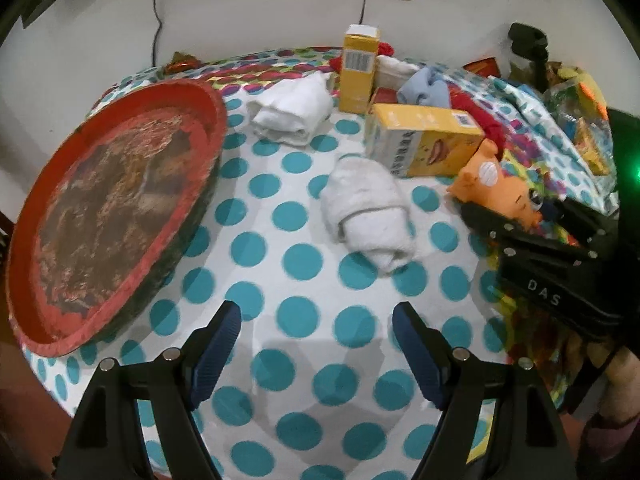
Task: Organize objects
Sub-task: 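Close the left gripper on the white rolled sock, then carry the sock onto the red round tray and open the left gripper, then carry the orange toy onto the red tray and open the right gripper, then move the right gripper to the yellow box and grasp it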
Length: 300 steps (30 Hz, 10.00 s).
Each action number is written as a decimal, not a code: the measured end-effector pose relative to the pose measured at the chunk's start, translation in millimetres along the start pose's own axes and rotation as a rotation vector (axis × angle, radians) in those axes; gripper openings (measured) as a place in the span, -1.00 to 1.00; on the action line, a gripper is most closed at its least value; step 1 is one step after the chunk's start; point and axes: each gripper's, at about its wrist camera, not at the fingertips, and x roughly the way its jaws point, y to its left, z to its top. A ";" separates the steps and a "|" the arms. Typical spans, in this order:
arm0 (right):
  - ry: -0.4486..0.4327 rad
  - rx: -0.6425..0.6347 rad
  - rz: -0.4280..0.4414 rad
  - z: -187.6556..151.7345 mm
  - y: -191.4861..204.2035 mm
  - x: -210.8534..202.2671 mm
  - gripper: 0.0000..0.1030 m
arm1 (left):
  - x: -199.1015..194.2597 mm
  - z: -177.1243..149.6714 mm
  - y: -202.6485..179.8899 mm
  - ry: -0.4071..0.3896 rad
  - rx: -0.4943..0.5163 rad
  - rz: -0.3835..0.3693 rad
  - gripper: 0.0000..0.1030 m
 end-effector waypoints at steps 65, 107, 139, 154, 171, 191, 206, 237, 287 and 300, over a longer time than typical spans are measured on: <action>-0.006 0.023 -0.050 -2.1 1.5 -1.9 0.06 | -26.5 14.0 47.6 -0.127 0.121 0.023 -0.11; 0.001 0.031 -0.075 -1.4 0.0 -0.6 0.16 | -1.0 11.8 285.3 -0.036 -0.189 0.285 -0.11; 0.002 0.033 -0.078 -2.0 -1.9 -0.4 0.27 | -36.7 1.8 267.4 -0.154 -0.183 0.246 0.17; -0.005 0.031 -0.073 -2.9 -1.7 -1.0 0.08 | -71.8 -57.3 237.2 -0.204 -0.233 0.192 0.17; -0.014 0.050 -0.064 -2.4 48.5 -19.1 0.02 | -93.4 -68.5 256.0 -0.230 -0.293 0.179 0.30; -0.039 -0.157 0.106 75.5 201.1 1.3 0.03 | -98.1 -77.0 297.5 -0.217 -0.414 0.170 0.30; 0.076 -0.167 0.044 115.8 234.2 73.3 0.03 | -94.8 -81.9 315.5 -0.194 -0.451 0.188 0.30; -0.053 -0.122 0.035 100.0 205.3 13.7 0.69 | -85.2 -81.4 311.0 -0.164 -0.440 0.185 0.30; 0.015 0.578 -0.341 56.8 36.1 27.0 0.34 | -79.4 -77.5 292.5 -0.139 -0.398 0.165 0.30; -0.020 0.341 -0.222 29.9 17.6 16.5 0.18 | -79.5 -75.6 279.7 -0.144 -0.357 0.172 0.30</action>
